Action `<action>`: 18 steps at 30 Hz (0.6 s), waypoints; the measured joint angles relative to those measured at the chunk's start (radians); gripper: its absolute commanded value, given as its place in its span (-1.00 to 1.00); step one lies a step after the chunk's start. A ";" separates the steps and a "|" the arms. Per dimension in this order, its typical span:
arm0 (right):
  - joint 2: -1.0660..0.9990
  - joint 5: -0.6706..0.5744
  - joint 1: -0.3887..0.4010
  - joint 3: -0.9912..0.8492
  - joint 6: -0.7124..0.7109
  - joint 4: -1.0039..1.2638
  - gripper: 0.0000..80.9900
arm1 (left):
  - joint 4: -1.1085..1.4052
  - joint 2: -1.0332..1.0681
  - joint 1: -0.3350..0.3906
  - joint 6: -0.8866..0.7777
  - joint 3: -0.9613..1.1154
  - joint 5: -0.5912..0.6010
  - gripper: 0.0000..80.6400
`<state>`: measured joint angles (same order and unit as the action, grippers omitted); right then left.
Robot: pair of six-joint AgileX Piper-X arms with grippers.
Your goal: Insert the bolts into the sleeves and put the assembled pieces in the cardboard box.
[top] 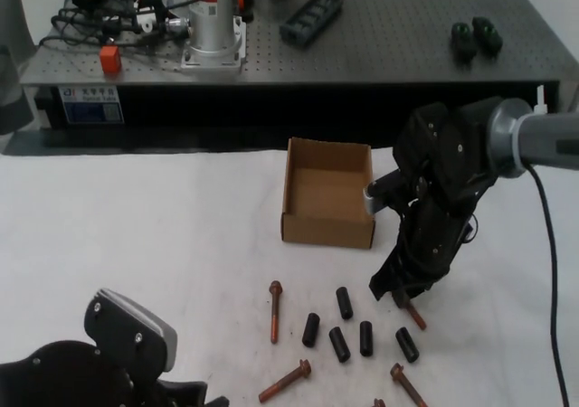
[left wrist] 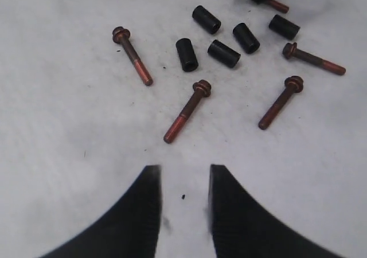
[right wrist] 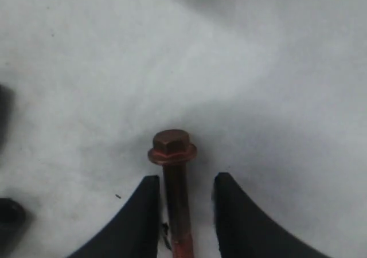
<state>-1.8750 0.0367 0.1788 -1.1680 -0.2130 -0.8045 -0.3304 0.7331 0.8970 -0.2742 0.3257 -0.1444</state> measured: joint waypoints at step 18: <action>-0.024 -0.049 -0.009 -0.011 -0.001 0.002 -0.93 | 0.030 0.244 -0.055 0.052 0.078 0.195 -0.47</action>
<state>-1.8991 -0.0125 0.1698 -1.1788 -0.2142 -0.8021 -0.3005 0.9768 0.8417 -0.2223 0.4038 0.0502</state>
